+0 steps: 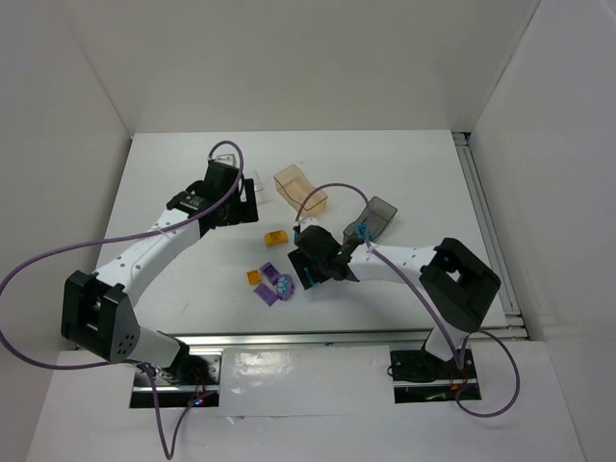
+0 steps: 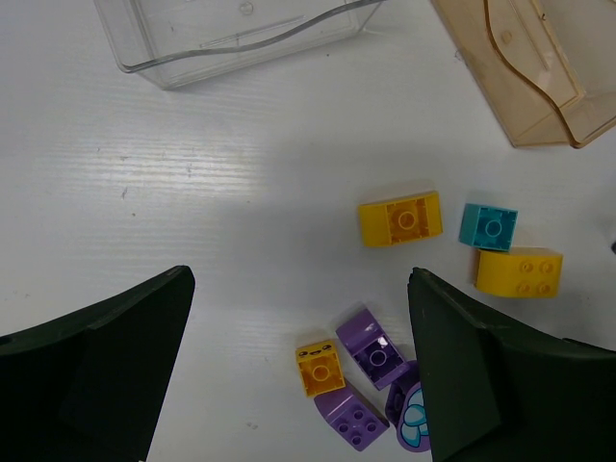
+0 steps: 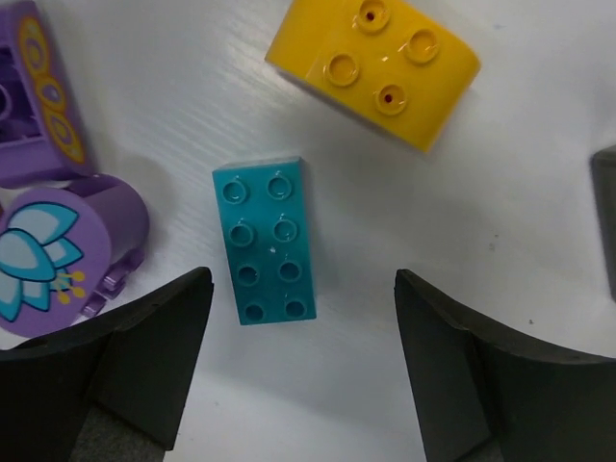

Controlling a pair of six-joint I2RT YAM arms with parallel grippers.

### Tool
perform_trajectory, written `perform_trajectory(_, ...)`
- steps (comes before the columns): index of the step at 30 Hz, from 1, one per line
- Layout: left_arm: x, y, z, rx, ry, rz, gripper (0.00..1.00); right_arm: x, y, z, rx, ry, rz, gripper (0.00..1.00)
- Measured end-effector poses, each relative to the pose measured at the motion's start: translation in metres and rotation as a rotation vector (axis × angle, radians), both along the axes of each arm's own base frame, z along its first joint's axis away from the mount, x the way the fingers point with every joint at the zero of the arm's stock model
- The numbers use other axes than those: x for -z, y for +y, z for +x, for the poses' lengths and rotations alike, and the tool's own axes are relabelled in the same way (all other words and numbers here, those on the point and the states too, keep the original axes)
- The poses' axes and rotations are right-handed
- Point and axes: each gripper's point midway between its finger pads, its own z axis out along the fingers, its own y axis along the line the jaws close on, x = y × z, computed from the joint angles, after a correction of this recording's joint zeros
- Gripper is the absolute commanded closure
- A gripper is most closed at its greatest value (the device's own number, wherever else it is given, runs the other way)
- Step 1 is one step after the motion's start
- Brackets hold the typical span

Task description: Sort the legos into containers by color

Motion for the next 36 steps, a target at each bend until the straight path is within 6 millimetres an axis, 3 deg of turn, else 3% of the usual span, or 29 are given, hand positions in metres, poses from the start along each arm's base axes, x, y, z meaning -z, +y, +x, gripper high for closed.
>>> perform_trajectory(4,0.000,0.000,0.000,0.000,0.000,0.000,0.00,0.020,0.002,-0.006,-0.027,0.045,-0.035,0.25)
perform_trajectory(7,0.000,0.000,0.000,0.000,0.000,0.000,0.00,0.019,0.010,-0.003,-0.042,0.036,-0.036,0.35)
perform_trajectory(9,0.000,0.000,0.000,0.000,0.000,0.000,0.00,0.019,0.013,-0.002,-0.037,0.029,-0.037,0.50)
perform_trajectory(13,0.000,0.000,0.000,0.000,0.000,0.000,0.00,0.015,0.012,0.001,0.004,-0.007,-0.050,0.57)
perform_trajectory(16,0.000,0.000,0.000,0.000,0.000,0.000,0.00,-0.008,0.005,0.011,0.065,-0.074,-0.032,0.57)
perform_trajectory(19,0.000,-0.001,0.000,0.002,0.001,-0.002,0.00,-0.057,-0.003,0.028,0.155,-0.175,0.064,0.57)
perform_trajectory(22,0.000,-0.004,-0.001,0.017,0.007,-0.018,0.00,-0.110,-0.034,0.055,0.318,-0.284,0.174,0.57)
perform_trajectory(25,0.001,-0.007,-0.002,0.027,0.011,-0.029,0.00,-0.136,-0.080,0.083,0.512,-0.351,0.226,0.57)
perform_trajectory(28,0.001,-0.008,-0.002,0.033,0.013,-0.034,0.00,-0.132,-0.118,0.103,0.649,-0.356,0.212,0.57)
perform_trajectory(31,0.001,-0.010,-0.003,0.040,0.017,-0.041,0.00,-0.116,-0.144,0.115,0.738,-0.331,0.180,0.57)
perform_trajectory(36,0.002,-0.018,-0.004,0.069,0.021,-0.075,0.09,-0.085,-0.170,0.127,0.812,-0.269,0.117,0.56)
